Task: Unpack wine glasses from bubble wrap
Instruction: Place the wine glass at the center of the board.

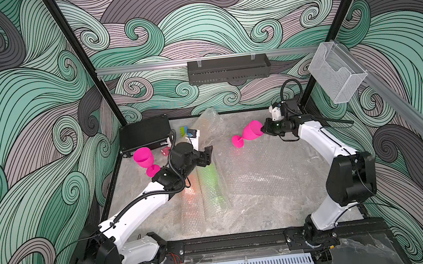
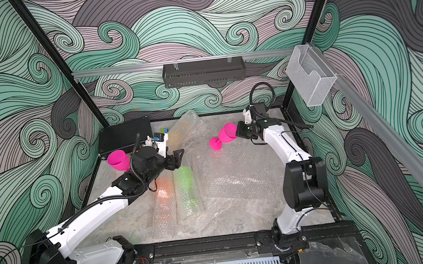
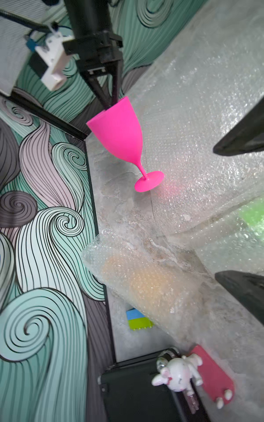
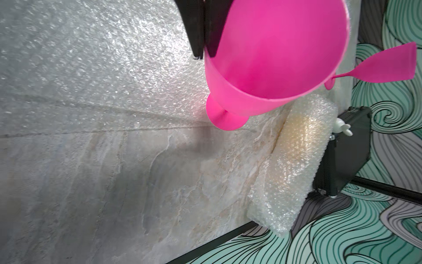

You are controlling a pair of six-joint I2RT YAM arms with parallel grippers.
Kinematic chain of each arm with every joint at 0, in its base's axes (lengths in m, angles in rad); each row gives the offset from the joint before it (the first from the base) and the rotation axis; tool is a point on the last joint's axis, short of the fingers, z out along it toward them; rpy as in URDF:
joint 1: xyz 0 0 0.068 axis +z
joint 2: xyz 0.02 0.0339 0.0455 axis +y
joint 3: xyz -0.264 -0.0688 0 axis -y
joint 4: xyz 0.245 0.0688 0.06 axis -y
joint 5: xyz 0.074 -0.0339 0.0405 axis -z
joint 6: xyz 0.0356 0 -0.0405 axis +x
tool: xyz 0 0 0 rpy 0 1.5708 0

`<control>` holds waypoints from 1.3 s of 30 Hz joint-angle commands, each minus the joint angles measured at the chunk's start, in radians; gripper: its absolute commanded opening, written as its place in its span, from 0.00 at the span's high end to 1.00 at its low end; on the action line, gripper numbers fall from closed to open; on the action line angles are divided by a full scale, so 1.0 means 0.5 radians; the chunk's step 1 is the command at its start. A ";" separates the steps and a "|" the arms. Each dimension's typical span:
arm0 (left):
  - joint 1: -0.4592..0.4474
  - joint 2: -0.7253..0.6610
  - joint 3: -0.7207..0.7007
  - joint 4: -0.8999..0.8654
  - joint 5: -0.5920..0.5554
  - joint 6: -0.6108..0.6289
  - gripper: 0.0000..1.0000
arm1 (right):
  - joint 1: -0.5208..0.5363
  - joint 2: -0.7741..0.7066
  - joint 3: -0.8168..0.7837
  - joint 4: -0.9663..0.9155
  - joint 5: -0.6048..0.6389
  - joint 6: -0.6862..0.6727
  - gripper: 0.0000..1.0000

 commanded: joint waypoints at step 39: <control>0.310 -0.275 -0.313 -0.316 0.243 -0.555 0.23 | -0.242 0.957 1.588 -0.838 0.834 -0.305 1.00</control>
